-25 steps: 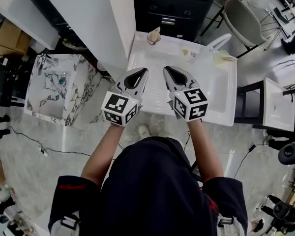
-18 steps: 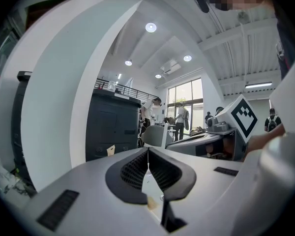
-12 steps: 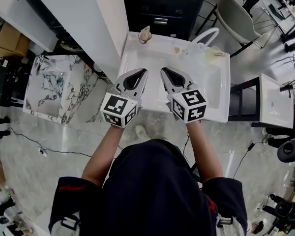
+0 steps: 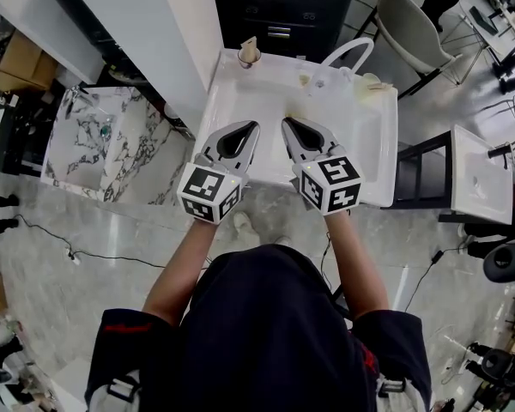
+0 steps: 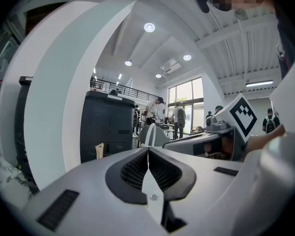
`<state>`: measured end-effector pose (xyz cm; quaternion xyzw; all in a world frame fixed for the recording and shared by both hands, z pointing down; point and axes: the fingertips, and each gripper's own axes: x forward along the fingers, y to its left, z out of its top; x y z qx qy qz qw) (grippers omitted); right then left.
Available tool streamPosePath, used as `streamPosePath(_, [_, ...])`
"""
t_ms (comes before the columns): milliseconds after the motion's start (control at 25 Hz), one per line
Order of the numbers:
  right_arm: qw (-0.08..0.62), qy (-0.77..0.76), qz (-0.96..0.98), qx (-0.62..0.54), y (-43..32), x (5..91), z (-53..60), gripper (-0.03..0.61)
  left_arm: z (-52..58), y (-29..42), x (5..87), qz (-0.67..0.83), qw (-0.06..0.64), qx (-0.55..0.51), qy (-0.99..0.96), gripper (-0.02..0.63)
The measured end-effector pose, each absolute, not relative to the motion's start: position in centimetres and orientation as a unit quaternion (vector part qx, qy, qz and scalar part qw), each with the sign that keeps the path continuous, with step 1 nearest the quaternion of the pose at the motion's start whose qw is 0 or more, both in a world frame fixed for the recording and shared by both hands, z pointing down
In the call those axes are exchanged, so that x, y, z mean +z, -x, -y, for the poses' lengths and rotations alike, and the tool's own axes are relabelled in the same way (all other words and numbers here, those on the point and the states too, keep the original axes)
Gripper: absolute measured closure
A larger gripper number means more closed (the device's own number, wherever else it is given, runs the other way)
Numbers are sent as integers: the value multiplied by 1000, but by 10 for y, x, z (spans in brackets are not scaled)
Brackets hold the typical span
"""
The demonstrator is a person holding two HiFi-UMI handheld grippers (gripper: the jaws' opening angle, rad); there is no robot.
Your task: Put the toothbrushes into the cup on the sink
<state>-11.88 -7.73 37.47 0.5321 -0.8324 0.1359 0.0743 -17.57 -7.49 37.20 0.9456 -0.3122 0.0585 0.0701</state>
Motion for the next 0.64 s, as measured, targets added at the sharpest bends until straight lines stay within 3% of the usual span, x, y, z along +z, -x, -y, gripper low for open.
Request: streamPosePath(640, [69, -521, 841, 131, 109, 370, 46, 537, 42, 165, 365, 325, 64, 54, -942, 595])
